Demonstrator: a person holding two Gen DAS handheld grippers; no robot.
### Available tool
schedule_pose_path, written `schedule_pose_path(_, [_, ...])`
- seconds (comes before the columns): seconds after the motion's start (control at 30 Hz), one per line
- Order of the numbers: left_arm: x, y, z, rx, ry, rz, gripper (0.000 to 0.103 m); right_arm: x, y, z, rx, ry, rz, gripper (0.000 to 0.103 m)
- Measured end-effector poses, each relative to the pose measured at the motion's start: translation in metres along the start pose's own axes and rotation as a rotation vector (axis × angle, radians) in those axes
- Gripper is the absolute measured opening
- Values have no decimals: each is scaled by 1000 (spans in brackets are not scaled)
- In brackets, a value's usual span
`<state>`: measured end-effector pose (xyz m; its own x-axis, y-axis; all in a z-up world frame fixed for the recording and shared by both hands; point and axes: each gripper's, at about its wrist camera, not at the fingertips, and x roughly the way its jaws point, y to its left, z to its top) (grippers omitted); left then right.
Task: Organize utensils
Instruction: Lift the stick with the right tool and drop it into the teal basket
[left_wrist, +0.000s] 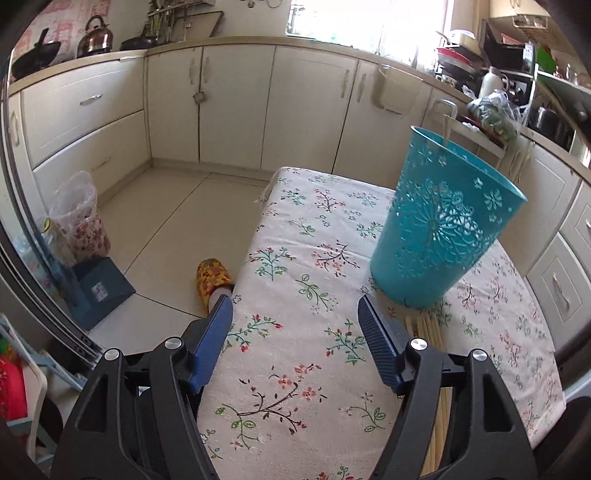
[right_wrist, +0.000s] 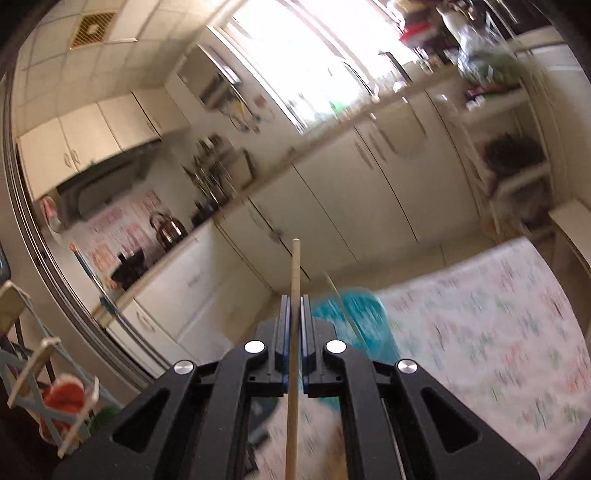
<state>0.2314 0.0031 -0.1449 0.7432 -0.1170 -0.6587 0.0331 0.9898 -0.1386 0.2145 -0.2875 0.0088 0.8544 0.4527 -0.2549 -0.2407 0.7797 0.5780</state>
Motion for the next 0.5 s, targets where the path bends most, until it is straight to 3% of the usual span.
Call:
schedule_pose_path(0.1, [0,-4,-1,1,-2,-7,67,33,1,20,18,-60,-26,5])
schedule_pose_path(0.2, [-1,-2,0,-3,-11,-11,67,71,-9,28,18,-79,-116,5])
schedule_pose_path(0.37, [-1,0,0,-16,-14,-7,67,106,-26,19,42,-13,-232,7])
schedule_pose_path(0.5, [1,4,1,-32,-9,-6,67,104,-16,5,-26,31,-249,10])
